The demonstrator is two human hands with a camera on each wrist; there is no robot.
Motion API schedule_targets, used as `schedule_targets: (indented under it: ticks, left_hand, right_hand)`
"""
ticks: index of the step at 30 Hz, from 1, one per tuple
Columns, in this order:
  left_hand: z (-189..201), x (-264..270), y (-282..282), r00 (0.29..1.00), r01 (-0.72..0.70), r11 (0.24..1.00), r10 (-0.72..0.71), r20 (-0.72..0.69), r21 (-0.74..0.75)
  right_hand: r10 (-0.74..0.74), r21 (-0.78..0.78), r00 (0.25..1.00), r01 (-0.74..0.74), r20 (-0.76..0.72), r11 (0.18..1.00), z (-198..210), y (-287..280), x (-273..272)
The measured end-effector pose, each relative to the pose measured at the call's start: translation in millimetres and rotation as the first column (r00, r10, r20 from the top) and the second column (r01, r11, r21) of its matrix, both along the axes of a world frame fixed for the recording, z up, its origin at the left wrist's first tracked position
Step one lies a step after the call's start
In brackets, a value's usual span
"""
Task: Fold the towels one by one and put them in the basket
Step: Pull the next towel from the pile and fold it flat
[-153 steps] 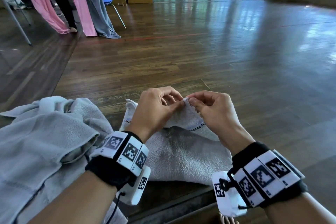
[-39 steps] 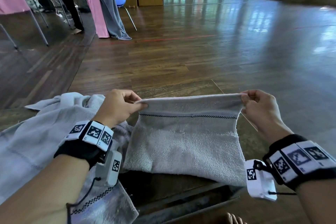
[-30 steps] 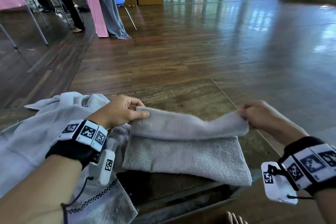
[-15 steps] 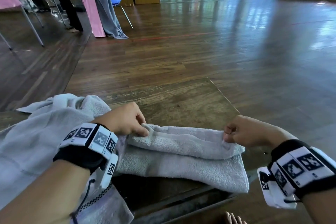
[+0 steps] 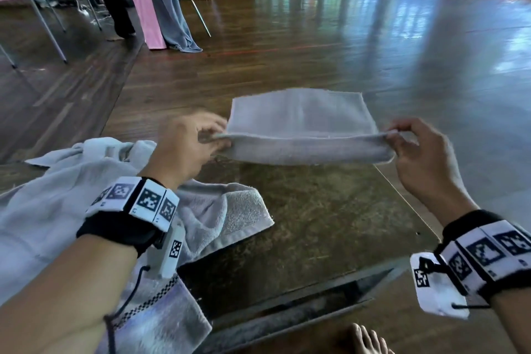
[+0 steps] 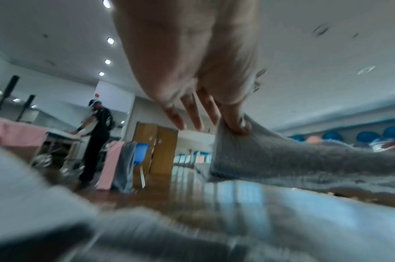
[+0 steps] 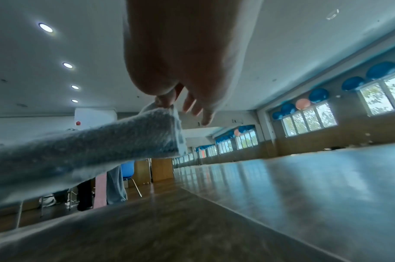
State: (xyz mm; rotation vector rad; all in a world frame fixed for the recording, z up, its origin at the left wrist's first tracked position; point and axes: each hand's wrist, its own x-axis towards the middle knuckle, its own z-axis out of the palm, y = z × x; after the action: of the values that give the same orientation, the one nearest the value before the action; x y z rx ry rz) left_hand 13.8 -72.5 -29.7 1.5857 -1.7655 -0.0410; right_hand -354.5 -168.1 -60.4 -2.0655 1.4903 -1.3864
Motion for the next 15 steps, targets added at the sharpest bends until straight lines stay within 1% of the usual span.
schedule_targets:
  ticks: [1,3,5,7,11,13,15]
  left_hand:
    - [-8.6,3.0,3.4,0.999,0.013,0.996,-0.01,-0.035,0.093]
    - [-22.3,8.7,10.1,0.996,0.037,0.957,-0.013,-0.087,0.286]
    - [-28.8,12.1,14.7,0.992,0.061,0.906,-0.01,-0.125,0.418]
    - [-30.1,14.6,17.5,0.986,0.086,0.882,-0.01,-0.165,0.464]
    - [-25.9,15.8,21.0,0.963,0.15,0.877,-0.024,-0.269,0.457]
    - [-23.8,13.4,22.6,0.958,0.17,0.863,-0.032,-0.284,0.475]
    - [-22.1,8.9,23.5,0.957,0.195,0.836,-0.046,-0.287,0.514]
  right_hand:
    - [0.045,0.085,0.999,-0.046,0.014,0.995,-8.7,-1.4,-4.6]
    - [0.146,0.214,0.988,-0.153,0.051,0.965,-24.9,-1.7,-11.3]
    - [0.199,0.269,0.979,-0.201,0.035,0.942,-34.7,-0.2,-17.2]
    - [0.225,0.303,0.974,-0.225,0.035,0.926,-36.6,2.2,-20.6]
    - [0.229,0.377,0.972,-0.235,0.063,0.896,-27.5,6.5,-25.3]
    - [0.225,0.397,0.971,-0.236,0.075,0.887,-20.6,10.5,-25.8]
    - [0.228,0.425,0.966,-0.26,0.126,0.867,-15.7,12.8,-26.5]
